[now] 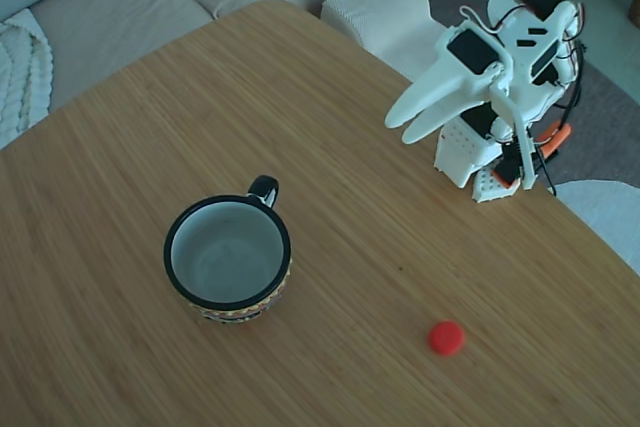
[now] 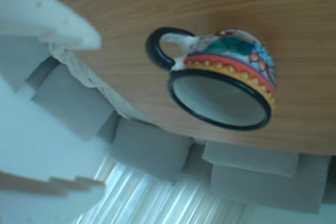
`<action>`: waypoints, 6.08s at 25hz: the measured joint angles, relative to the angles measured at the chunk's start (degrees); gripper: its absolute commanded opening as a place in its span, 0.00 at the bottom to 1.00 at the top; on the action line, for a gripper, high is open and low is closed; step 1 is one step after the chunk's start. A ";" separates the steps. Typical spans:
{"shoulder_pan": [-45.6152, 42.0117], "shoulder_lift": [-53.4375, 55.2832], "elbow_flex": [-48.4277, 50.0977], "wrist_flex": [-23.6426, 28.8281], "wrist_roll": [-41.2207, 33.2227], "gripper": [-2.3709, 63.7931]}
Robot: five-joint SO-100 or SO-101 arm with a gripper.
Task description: Grasp a red cap and put it in the cup.
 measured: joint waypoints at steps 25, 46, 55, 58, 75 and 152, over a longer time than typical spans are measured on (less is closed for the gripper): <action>0.00 0.00 0.00 0.00 0.00 0.48; -0.26 -0.62 0.00 0.00 0.00 0.48; -4.75 -11.43 -7.91 -0.88 0.00 0.48; -6.15 -18.46 -12.83 -3.60 0.00 0.48; -24.08 -60.38 -36.56 -3.43 -0.79 0.49; -33.31 -85.61 -28.04 -5.45 -8.88 0.49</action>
